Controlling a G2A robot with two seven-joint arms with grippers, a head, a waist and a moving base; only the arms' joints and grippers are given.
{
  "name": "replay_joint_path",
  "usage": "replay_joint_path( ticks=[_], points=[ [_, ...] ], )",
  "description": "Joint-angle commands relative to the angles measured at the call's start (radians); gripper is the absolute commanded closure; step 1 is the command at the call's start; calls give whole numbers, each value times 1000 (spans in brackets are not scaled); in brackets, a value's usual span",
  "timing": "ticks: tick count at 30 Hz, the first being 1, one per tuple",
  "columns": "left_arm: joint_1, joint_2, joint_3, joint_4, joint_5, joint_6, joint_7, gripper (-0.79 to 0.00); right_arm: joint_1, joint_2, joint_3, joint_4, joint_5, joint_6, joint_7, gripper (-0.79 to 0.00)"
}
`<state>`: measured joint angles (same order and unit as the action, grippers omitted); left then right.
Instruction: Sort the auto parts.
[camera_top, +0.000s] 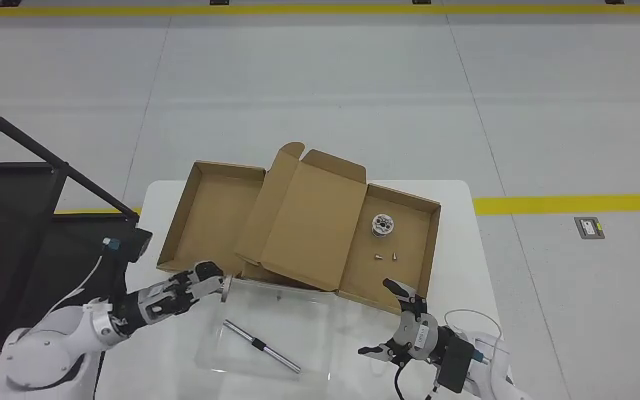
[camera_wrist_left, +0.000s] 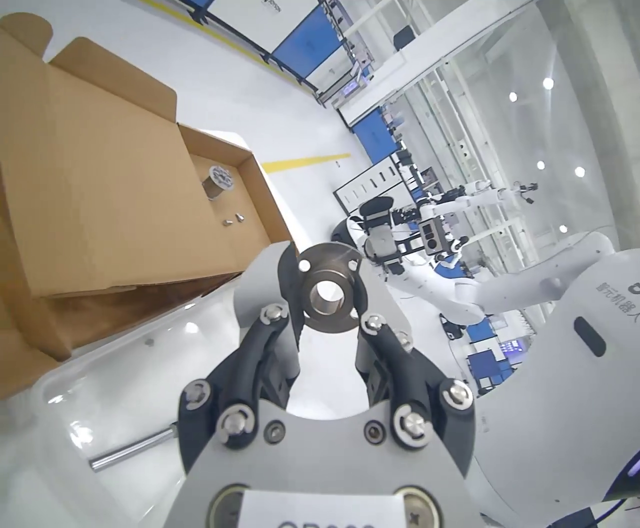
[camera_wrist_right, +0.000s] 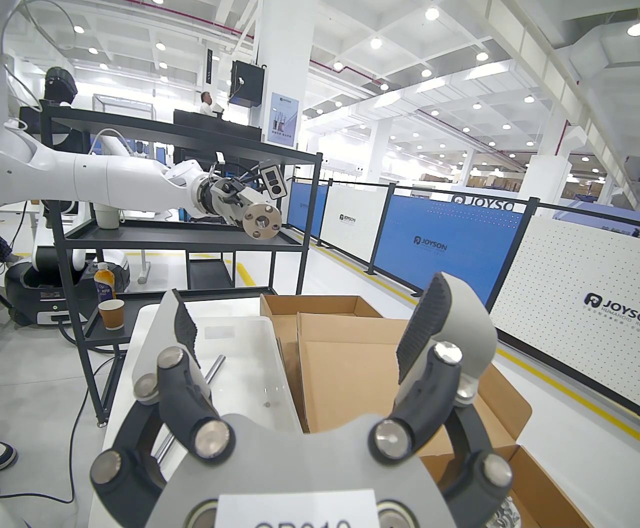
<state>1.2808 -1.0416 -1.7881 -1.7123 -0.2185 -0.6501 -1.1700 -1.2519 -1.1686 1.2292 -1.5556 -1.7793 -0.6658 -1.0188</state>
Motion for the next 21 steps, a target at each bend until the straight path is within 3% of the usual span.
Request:
replay_joint_path(
  ticks=[1, 5, 8, 15, 21],
  points=[
    [4, 4, -17, -7, 119, 5, 44, 0, 0, 0, 0, 0, 0, -1, 0, -785],
    [21, -1, 1, -78, 436, 134, 238, 0, 0, 0, 0, 0, 0, -1, 0, -785],
    [8, -5, 40, -90, 658, 284, 366, 0, 0, 0, 0, 0, 0, -1, 0, -785],
    [-117, -15, 190, 20, 928, 528, 489, 0, 0, 0, 0, 0, 0, -1, 0, -785],
    [-130, -16, 204, 34, 943, 541, 485, 0, 0, 0, 0, 0, 0, -1, 0, -785]
  ],
)
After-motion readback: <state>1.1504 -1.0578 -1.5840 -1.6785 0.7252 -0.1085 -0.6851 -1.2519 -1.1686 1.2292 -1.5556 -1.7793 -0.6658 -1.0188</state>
